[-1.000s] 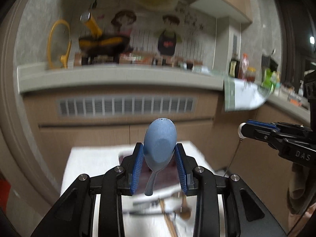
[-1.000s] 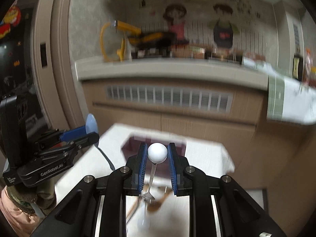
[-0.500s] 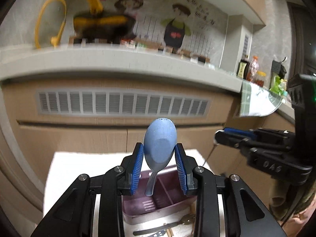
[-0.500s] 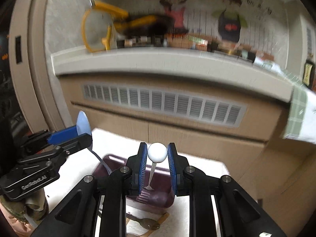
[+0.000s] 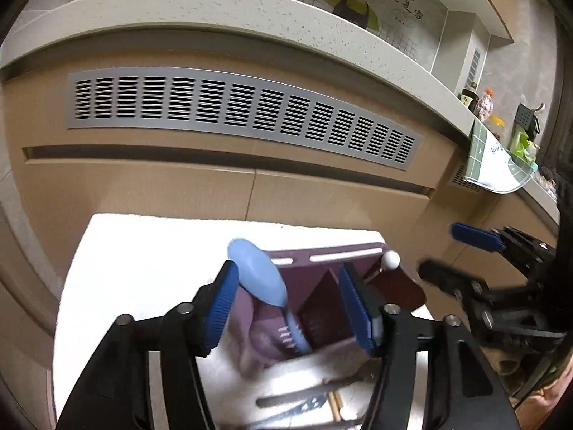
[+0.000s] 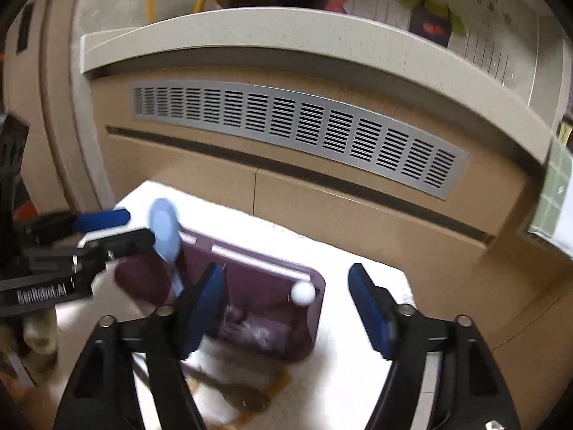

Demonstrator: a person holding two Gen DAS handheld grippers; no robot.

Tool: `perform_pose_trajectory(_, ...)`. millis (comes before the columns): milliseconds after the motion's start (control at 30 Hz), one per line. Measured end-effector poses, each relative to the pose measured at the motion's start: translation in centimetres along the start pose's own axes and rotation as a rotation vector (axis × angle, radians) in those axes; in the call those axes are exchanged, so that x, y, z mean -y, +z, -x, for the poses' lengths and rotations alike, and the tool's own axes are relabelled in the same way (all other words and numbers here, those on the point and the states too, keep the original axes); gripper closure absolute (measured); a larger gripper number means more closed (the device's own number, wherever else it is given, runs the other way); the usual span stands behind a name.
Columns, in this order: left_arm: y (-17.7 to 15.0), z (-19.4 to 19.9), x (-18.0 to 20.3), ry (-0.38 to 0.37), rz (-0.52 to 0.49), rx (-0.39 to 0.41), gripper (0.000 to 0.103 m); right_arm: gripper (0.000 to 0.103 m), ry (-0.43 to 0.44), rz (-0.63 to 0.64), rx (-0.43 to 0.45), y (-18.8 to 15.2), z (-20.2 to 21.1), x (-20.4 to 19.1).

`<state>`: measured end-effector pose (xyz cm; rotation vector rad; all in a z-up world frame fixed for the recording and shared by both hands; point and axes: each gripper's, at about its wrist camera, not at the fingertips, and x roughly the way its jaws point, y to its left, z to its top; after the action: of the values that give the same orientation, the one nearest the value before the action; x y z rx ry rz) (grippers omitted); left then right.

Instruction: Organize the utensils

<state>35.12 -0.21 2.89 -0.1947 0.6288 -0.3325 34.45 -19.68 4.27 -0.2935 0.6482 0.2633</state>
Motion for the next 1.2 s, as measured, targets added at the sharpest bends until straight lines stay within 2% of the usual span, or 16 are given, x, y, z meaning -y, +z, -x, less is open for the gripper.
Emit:
perform_pose_trajectory(67, -1.1, 1.0, 0.1, 0.014, -0.016, 0.0, 0.042, 0.012, -0.02, 0.041, -0.002, -1.7, 1.0, -1.1)
perform_pose_trajectory(133, -2.2, 1.7, 0.1, 0.039, -0.032, -0.011, 0.035, 0.01, -0.034, 0.073, -0.018, -3.4, 1.3, -2.2)
perform_pose_trajectory(233, -4.1, 2.7, -0.3, 0.064, -0.038, -0.038, 0.031, 0.008, 0.01, 0.096, -0.095, -6.6, 0.9, -3.6)
perform_pose_trajectory(333, -6.7, 2.6, -0.3, 0.008, -0.047, -0.124, 0.03, 0.008, 0.02, 0.055, -0.159, -9.5, 0.5, -3.4)
perform_pose_trajectory(433, -9.2, 0.9, 0.6, -0.077, -0.07, -0.239, 0.03, 0.009, 0.061, -0.056, -0.205, -12.5, 1.1, -2.4)
perform_pose_trajectory(500, -10.5, -0.7, 1.4, -0.123, -0.091, -0.305, 0.031, 0.021, 0.089, -0.122, -0.224, -13.9, 1.7, -2.0)
perform_pose_trajectory(567, -11.1, -2.2, 2.0, -0.167, -0.091, -0.351, 0.031, 0.051, 0.148, -0.178, -0.245, -15.2, 2.7, -2.0)
perform_pose_trajectory(633, -11.1, -3.2, 2.3, -0.192, -0.084, -0.373, 0.03, 0.062, 0.218, -0.224, -0.248, -16.0, 3.4, -2.8)
perform_pose_trajectory(733, -11.0, -4.0, 2.2, -0.171, -0.083, -0.39, 0.031, 0.067, 0.313, -0.18, -0.229, -15.9, 4.4, -5.9)
perform_pose_trajectory(767, -11.0, -4.0, 2.1, -0.163, -0.079, -0.396, 0.031, 0.072, 0.336, -0.169, -0.227, -15.9, 4.5, -6.6)
perform_pose_trajectory(867, -11.3, -3.4, 1.3, -0.153, -0.07, -0.411, 0.031, 0.078, 0.439, -0.132, -0.244, -15.6, 3.9, -9.6)
perform_pose_trajectory(900, -11.5, -3.3, 1.1, -0.153, -0.068, -0.414, 0.031, 0.078, 0.443, -0.117, -0.248, -15.6, 3.5, -10.4)
perform_pose_trajectory(967, -11.9, -2.7, 0.4, -0.147, -0.063, -0.418, 0.031, 0.079, 0.394, -0.091, -0.275, -15.7, 2.4, -11.5)
perform_pose_trajectory(1033, -12.2, -2.2, -0.2, -0.137, -0.054, -0.429, 0.031, 0.088, 0.327, -0.076, -0.282, -15.7, 1.7, -11.6)
perform_pose_trajectory(1200, -13.9, -0.2, -1.2, -0.119, -0.061, -0.454, 0.031, 0.087, 0.209, -0.101, -0.307, -16.2, 1.6, -8.4)
